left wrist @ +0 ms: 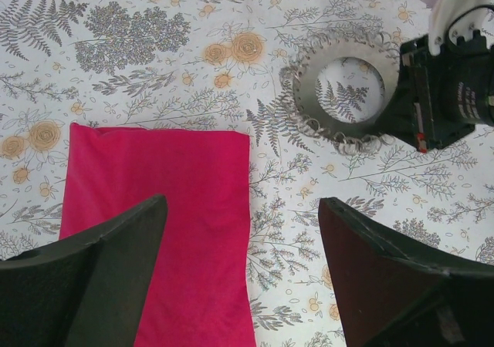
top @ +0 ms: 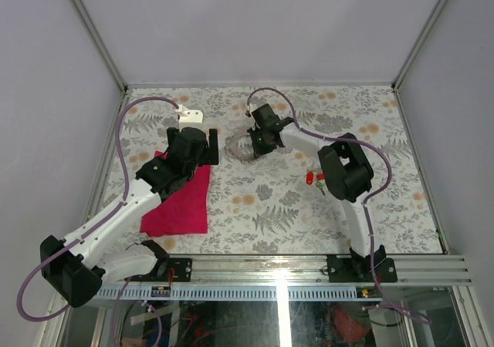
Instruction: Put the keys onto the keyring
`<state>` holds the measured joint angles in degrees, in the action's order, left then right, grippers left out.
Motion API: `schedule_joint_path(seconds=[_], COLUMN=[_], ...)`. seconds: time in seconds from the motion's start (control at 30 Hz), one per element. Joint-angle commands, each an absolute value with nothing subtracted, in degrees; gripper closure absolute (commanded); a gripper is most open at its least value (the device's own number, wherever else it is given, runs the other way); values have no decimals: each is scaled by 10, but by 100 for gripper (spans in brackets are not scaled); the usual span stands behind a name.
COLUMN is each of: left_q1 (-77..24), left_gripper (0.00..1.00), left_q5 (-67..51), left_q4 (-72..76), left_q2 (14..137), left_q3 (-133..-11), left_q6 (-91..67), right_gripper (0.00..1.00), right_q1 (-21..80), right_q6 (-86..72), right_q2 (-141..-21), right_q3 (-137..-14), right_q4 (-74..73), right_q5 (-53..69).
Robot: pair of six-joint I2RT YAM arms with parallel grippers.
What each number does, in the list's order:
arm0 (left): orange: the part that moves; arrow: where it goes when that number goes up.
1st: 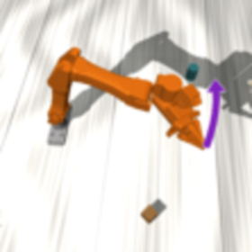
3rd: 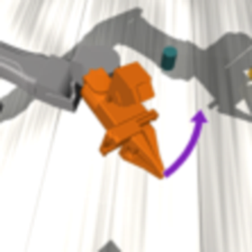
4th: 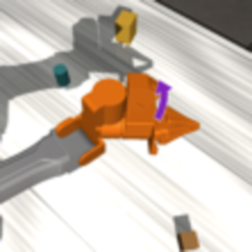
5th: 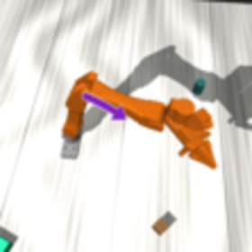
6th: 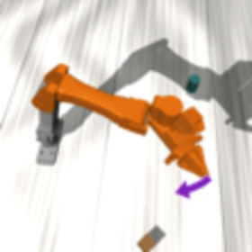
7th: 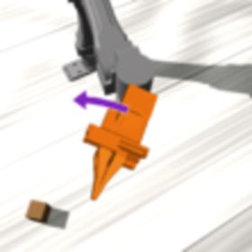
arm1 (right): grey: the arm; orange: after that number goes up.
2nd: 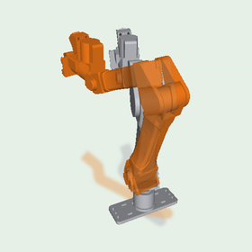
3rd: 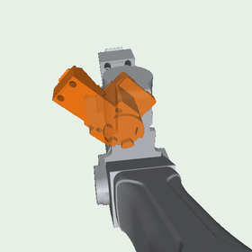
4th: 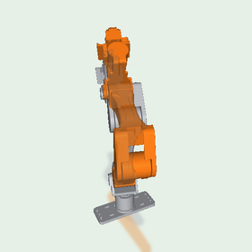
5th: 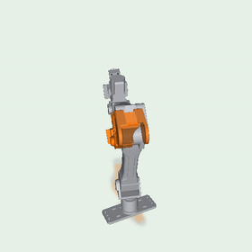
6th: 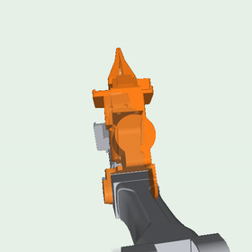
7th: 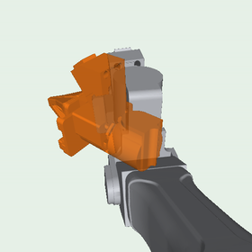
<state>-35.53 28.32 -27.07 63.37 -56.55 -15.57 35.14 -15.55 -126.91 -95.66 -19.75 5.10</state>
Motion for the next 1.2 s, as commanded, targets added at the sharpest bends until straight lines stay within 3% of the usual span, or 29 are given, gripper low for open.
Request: schedule_joint_path(seconds=[0.0, 0.4, 0.57, 0.87, 1.17], left_q1=[-352, -348, -346, -347, -406], left_gripper=[18, 0, 1, 0, 2], left_q5=[286, 218, 161, 44, -63], left_q4=[-255, -181, -203, -109, 30], left_q2=[627, 574, 588, 552, 520], left_q3=[-589, -540, -561, -523, -465], left_q6=[-156, -159, -156, -168, -184], right_gripper=[100, 100, 100, 100, 100], right_q1=[359, 359, 358, 359, 359], right_q6=[-137, -114, -108, -101, -113], right_q2=[-1165, -941, -842, -645, -519], right_q3=[-899, -699, -627, -519, -497], right_q4=[-171, -99, -83, -67, -95], right_q5=[46, 56, 68, 93, 164])
